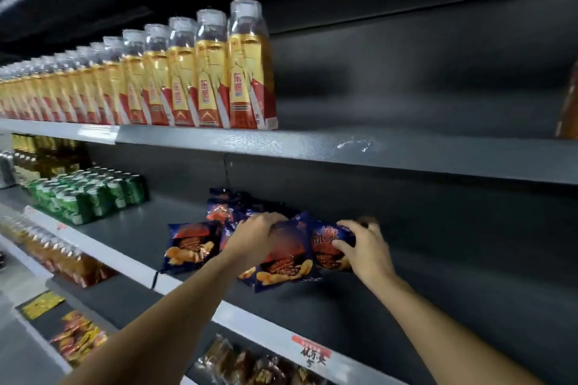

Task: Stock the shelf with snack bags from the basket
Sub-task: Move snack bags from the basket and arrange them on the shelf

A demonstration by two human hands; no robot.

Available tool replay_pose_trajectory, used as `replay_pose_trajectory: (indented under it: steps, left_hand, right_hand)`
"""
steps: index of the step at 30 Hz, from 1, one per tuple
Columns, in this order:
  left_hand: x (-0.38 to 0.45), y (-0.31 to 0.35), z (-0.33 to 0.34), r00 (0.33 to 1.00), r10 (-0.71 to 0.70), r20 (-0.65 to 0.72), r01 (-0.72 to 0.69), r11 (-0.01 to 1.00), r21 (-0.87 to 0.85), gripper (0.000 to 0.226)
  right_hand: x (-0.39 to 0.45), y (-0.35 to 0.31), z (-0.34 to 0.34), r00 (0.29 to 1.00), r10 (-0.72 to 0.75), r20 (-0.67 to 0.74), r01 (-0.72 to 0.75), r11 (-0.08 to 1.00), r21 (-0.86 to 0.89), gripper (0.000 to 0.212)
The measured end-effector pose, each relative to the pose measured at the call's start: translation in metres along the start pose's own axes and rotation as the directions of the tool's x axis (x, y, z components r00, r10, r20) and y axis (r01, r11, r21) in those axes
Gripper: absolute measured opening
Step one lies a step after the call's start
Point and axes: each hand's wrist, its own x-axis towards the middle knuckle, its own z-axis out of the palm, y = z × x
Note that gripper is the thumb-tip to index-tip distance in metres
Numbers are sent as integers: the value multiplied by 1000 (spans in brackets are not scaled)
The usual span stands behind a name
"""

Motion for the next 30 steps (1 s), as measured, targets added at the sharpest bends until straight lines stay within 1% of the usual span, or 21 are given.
replay_pose_trajectory:
  steps: [4, 8, 10, 14, 16, 19, 23, 25, 26, 27, 28, 29, 30]
  left_hand:
    - [31, -13, 16, 990, 122, 76, -117, 991, -69, 36]
    - [53, -31, 22, 963, 224, 147, -212, 973, -96, 37]
    - [60, -38, 25, 950, 263, 167, -242, 961, -137, 37]
    - [67, -50, 28, 933, 317, 169, -286, 941, -183, 37]
    - [68, -56, 28, 931, 318, 180, -285, 940, -187, 38]
    - [68, -66, 28, 934, 302, 193, -266, 945, -190, 39]
    - [65, -75, 33, 937, 263, 231, -227, 959, -170, 40]
    - [64, -78, 35, 940, 242, 240, -207, 965, -163, 39]
    - [64, -79, 36, 941, 235, 244, -199, 966, -163, 39]
    - [64, -79, 37, 941, 231, 249, -194, 967, -164, 39]
    - [65, -80, 39, 940, 229, 254, -191, 967, -168, 39]
    - [65, -79, 41, 939, 231, 256, -191, 967, -170, 38]
    - [66, -78, 43, 938, 238, 251, -198, 965, -173, 38]
  right_hand:
    - [12, -2, 13, 996, 85, -3, -85, 995, -46, 43]
    - [22, -2, 28, 985, 160, -57, -162, 986, -24, 42]
    - [26, -3, 36, 982, 174, -78, -176, 984, -15, 41]
    - [40, -4, 51, 979, 171, -112, -179, 982, -66, 42]
    - [48, -4, 58, 975, 187, -118, -199, 976, -93, 42]
    - [63, -6, 70, 976, 174, -132, -192, 972, -133, 40]
    - [85, -6, 90, 978, 169, -123, -181, 979, -92, 37]
    - [94, 0, 102, 985, 142, -101, -150, 985, -83, 33]
    - [99, 4, 108, 987, 135, -92, -138, 990, -33, 29]
    - [102, 7, 112, 989, 111, -95, -116, 992, -56, 25]
    - [107, 12, 117, 991, 79, -109, -91, 990, -111, 25]
    - [109, 16, 120, 994, 63, -91, -76, 988, -138, 26]
    - [110, 18, 121, 992, 88, -87, -97, 989, -110, 28]
